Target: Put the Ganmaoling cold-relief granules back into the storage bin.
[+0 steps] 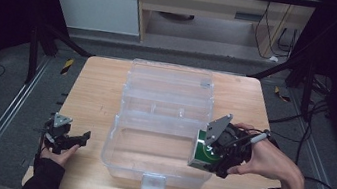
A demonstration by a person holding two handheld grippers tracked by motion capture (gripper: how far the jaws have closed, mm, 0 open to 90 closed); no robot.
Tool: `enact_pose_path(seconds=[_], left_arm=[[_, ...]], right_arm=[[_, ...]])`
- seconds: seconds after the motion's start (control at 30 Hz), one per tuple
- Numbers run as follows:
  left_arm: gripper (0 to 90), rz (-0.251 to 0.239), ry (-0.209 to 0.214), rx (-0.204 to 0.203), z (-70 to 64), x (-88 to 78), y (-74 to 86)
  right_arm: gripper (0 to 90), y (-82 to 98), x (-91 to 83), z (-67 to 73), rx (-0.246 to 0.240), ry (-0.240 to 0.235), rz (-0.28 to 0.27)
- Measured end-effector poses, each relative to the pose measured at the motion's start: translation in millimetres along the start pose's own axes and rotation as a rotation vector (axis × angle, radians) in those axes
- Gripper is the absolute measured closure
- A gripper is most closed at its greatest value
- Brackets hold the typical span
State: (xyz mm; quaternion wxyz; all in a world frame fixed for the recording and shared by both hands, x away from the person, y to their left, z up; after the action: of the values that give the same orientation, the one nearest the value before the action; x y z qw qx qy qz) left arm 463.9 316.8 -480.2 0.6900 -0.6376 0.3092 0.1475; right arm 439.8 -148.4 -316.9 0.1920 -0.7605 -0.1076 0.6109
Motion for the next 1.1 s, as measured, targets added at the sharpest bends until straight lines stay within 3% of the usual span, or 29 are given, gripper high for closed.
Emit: enact_pose_path(seconds=[0.6,1.1], left_arm=[[17.8,-0.002,-0.001,0.001,0.3,-0.3,-0.2],[17.8,-0.007,-0.001,0.000,0.7,-1.1,-0.5]], right_arm=[[16.0,-13.3,29.4,-3.0,-0.021,-0.009,-0.003],[16.0,-14.3,50.8,0.3,-0.047,-0.023,0.038]])
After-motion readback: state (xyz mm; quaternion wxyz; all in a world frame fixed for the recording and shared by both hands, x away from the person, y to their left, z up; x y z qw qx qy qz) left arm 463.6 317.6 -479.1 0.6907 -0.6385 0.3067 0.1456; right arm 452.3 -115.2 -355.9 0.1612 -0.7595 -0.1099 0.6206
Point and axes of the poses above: each handheld gripper's, and its own axes: x roughly forward along the jaws, y roughly out of its underside, z roughly to its left, the point moved 1 cm from there along x, roughly forward along the jaws, and after that the axes turned 3 degrees about -z, right-handed, at the moved point
